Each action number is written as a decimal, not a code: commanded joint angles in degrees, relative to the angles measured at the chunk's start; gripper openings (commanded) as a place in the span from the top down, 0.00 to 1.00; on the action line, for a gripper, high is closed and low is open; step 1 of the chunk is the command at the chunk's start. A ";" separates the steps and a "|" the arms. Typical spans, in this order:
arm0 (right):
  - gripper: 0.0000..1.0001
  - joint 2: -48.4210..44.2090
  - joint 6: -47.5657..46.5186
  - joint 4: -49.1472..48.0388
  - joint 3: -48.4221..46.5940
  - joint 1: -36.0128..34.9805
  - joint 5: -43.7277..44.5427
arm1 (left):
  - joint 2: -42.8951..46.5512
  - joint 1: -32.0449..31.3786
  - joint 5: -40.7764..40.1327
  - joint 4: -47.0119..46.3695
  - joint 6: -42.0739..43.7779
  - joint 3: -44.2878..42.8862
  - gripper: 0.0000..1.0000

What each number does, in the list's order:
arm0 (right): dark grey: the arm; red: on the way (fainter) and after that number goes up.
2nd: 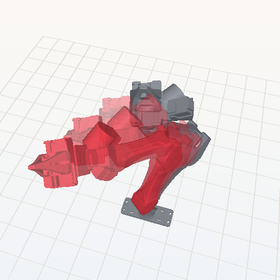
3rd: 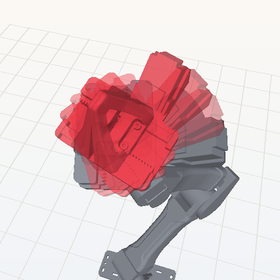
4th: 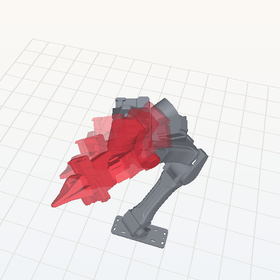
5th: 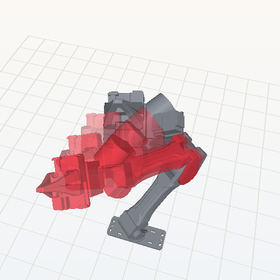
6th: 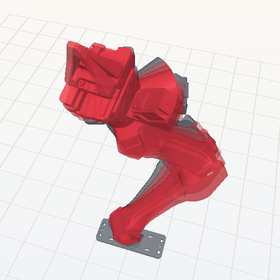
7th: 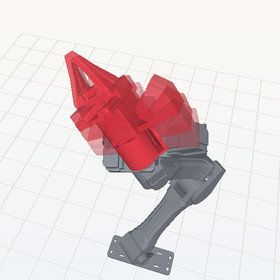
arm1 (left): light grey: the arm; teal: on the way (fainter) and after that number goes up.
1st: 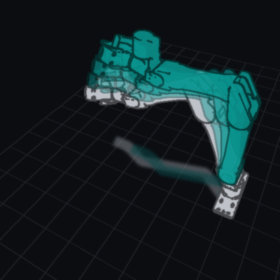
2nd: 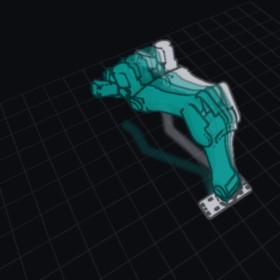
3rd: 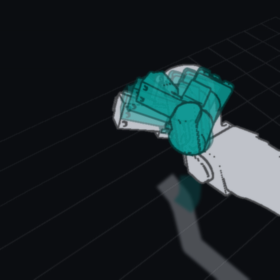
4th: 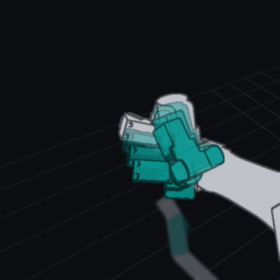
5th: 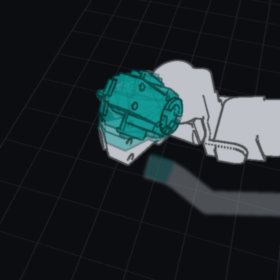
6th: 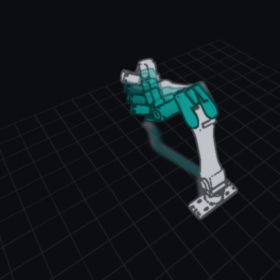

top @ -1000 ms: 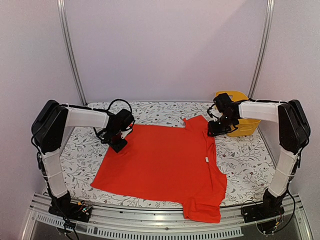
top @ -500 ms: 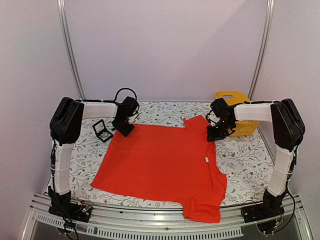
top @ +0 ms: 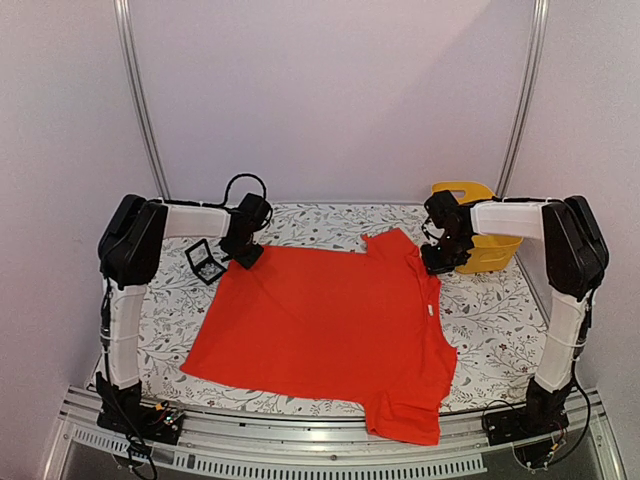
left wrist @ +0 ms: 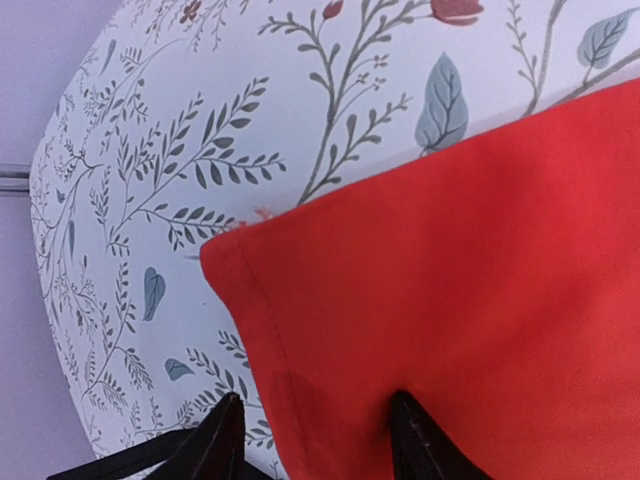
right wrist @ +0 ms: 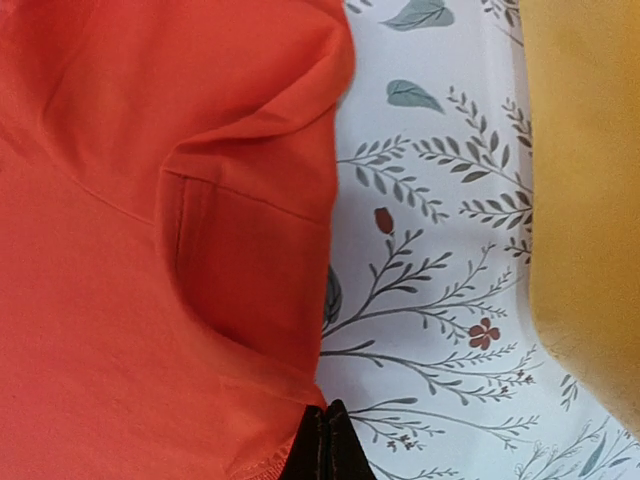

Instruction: Pin the brooch onto the clothing

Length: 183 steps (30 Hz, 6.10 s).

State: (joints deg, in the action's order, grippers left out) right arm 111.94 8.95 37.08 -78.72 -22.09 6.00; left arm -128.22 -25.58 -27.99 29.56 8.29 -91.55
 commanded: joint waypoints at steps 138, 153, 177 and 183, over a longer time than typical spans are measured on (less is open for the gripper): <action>0.61 -21.50 22.67 12.25 21.76 -28.01 -3.63 | 15.39 12.69 11.31 -17.29 -45.05 26.35 0.49; 0.61 -20.73 22.34 12.83 21.33 -28.01 -2.92 | 17.87 12.66 13.10 -18.22 -44.59 28.42 0.62; 0.60 -22.60 20.37 13.76 16.38 -27.51 -2.54 | 28.07 6.68 10.44 -16.14 -38.06 28.18 0.63; 0.60 -26.72 16.75 9.41 10.36 -20.97 -9.35 | 33.16 -2.01 8.28 -14.37 -31.13 26.60 0.63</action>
State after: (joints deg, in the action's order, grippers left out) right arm 89.56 28.73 50.24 -64.29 -47.62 1.15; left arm -98.80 -22.22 -17.63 13.37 -28.86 -63.29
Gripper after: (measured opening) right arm 0.396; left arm 0.391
